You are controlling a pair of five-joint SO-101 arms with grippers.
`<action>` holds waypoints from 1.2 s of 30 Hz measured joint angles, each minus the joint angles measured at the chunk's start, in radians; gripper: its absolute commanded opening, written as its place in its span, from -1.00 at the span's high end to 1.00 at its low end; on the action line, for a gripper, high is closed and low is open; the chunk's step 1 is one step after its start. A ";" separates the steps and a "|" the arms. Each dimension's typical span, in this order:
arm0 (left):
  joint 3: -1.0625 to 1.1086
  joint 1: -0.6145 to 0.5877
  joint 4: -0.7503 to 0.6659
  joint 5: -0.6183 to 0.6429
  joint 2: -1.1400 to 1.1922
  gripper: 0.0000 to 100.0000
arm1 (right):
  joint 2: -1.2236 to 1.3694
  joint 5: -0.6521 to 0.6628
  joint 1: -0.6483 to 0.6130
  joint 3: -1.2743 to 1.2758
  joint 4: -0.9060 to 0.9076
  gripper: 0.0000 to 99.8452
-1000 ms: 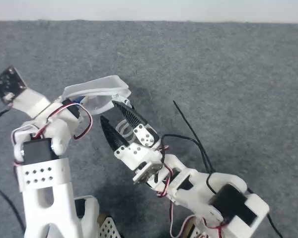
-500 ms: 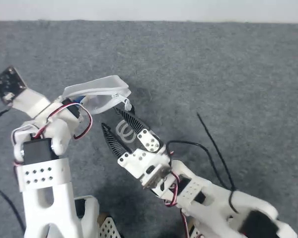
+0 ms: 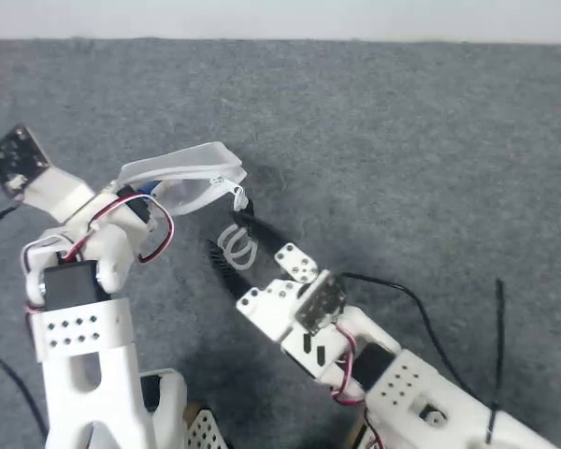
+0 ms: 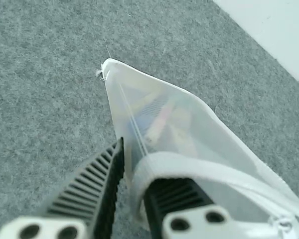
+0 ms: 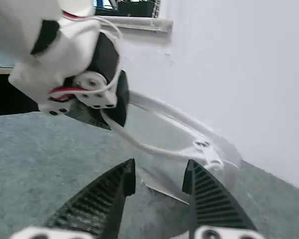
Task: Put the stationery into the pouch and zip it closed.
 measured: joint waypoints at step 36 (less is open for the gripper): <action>0.000 0.000 0.000 0.000 0.000 0.98 | -0.068 -0.011 0.107 0.017 0.256 0.69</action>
